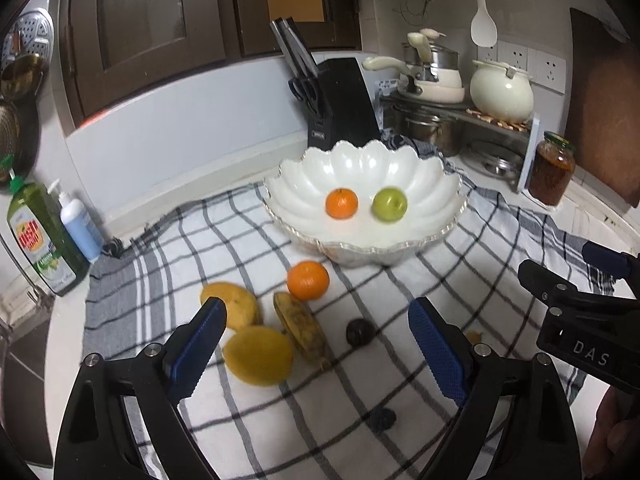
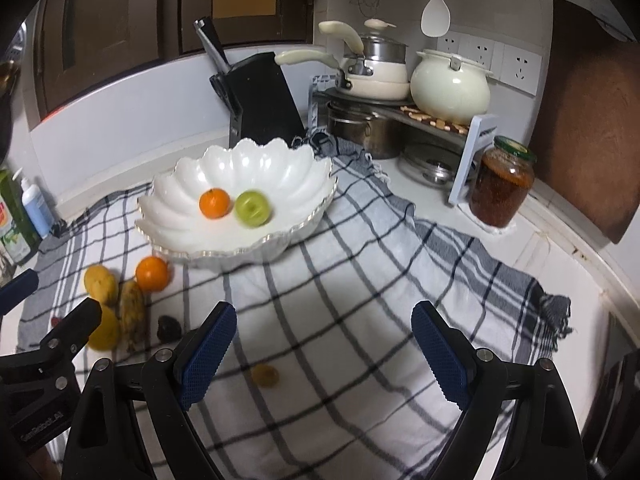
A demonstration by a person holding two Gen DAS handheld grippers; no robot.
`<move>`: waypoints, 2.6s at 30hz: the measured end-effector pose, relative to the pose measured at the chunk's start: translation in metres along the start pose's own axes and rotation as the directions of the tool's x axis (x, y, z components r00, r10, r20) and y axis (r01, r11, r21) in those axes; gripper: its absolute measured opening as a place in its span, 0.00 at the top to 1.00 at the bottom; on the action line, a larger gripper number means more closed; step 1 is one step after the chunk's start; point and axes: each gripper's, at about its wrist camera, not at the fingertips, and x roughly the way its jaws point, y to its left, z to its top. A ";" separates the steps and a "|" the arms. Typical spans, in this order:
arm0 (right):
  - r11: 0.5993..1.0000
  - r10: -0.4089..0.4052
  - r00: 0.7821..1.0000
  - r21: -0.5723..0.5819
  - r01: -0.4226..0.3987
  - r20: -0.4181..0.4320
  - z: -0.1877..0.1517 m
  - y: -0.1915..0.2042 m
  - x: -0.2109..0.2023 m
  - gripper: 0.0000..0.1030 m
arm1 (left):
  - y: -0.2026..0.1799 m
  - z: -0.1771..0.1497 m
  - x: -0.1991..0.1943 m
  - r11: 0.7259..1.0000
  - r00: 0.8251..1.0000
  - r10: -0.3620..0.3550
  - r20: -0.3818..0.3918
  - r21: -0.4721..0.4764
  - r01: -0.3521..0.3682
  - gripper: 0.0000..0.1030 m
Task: Organize fruits
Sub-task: 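Withdraw both tools from the bowl back over the remaining fruit, then grasp the blueberry with the left gripper while the right gripper grasps the small brown fruit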
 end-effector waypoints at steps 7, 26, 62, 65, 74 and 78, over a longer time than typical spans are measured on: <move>1.000 0.006 0.999 0.012 -0.006 -0.033 -0.026 -0.001 0.004 0.13 | -0.006 -0.028 0.001 0.999 0.999 -0.031 -0.026 -0.010 0.030 0.16; 0.999 0.000 0.995 0.047 0.004 -0.097 -0.072 -0.018 0.019 0.13 | -0.034 -0.077 0.023 0.996 0.991 -0.079 -0.111 0.022 0.082 0.47; 0.999 0.033 0.995 0.024 -0.031 -0.091 -0.069 -0.003 0.026 0.13 | -0.023 -0.082 0.029 0.998 0.989 -0.067 -0.130 0.012 0.070 0.79; 0.999 0.042 0.995 0.012 -0.041 -0.089 -0.067 0.005 0.031 0.13 | -0.013 -0.081 0.027 0.999 0.992 -0.043 -0.118 0.000 0.043 0.79; 0.997 0.079 0.989 -0.006 -0.081 -0.128 -0.063 0.028 0.059 0.45 | 0.010 -0.081 0.029 0.999 0.993 0.000 -0.121 -0.034 -0.004 0.79; 0.996 0.083 0.985 -0.008 -0.085 -0.148 -0.064 0.033 0.070 0.56 | 0.013 -0.082 0.030 0.999 0.992 0.002 -0.124 -0.041 -0.007 0.79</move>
